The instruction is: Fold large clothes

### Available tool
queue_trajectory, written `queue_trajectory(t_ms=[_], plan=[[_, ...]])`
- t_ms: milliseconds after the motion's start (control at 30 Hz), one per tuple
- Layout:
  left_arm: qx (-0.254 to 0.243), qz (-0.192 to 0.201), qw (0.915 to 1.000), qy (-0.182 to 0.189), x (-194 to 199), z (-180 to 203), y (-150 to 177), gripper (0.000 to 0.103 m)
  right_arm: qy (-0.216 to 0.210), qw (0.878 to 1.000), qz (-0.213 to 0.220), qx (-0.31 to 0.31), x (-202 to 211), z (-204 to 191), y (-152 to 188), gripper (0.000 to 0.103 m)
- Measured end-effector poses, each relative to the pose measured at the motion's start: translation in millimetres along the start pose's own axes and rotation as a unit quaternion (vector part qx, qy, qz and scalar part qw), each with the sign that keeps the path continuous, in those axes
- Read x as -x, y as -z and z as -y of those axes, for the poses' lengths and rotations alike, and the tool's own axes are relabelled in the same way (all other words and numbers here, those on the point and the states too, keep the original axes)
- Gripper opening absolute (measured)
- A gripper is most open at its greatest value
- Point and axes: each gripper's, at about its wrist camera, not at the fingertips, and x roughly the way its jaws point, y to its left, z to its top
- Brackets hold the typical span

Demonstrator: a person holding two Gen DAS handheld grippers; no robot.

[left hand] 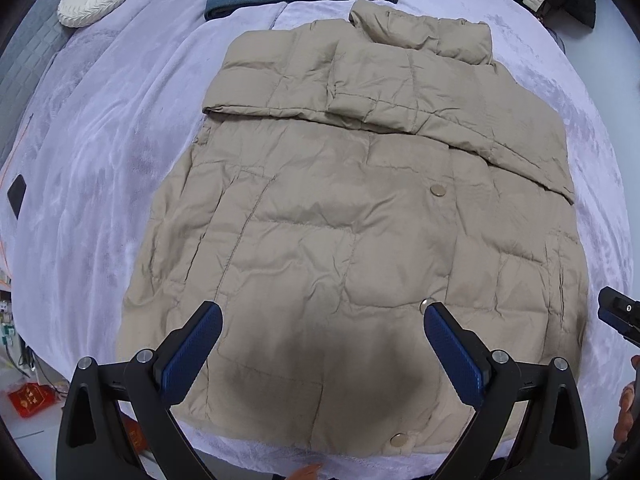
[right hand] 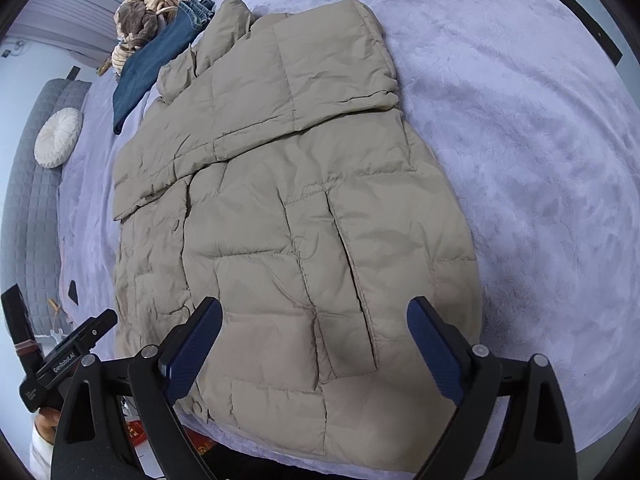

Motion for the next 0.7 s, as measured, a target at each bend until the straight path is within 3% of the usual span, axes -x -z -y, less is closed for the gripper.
queue_trajectory(t_ms=[300,533,567,700], plan=[[-0.003,-0.017,0.9997,0.018,-15,-38,14,0.101,0.011,0.999,0.011,-0.045,-7,-4,47,0.095],[-0.008,-0.043,0.9967,0.068,-19,-73,48,0.101,0.002,0.993,0.026,-0.116,-8,13,100,0.095],[-0.008,-0.044,0.9964,0.072,-19,-77,52,0.101,-0.003,0.992,0.028,-0.126,-7,16,107,0.102],[-0.001,-0.05,0.9941,0.097,-19,-94,65,0.101,-0.016,0.985,0.041,-0.169,-5,29,136,0.103]])
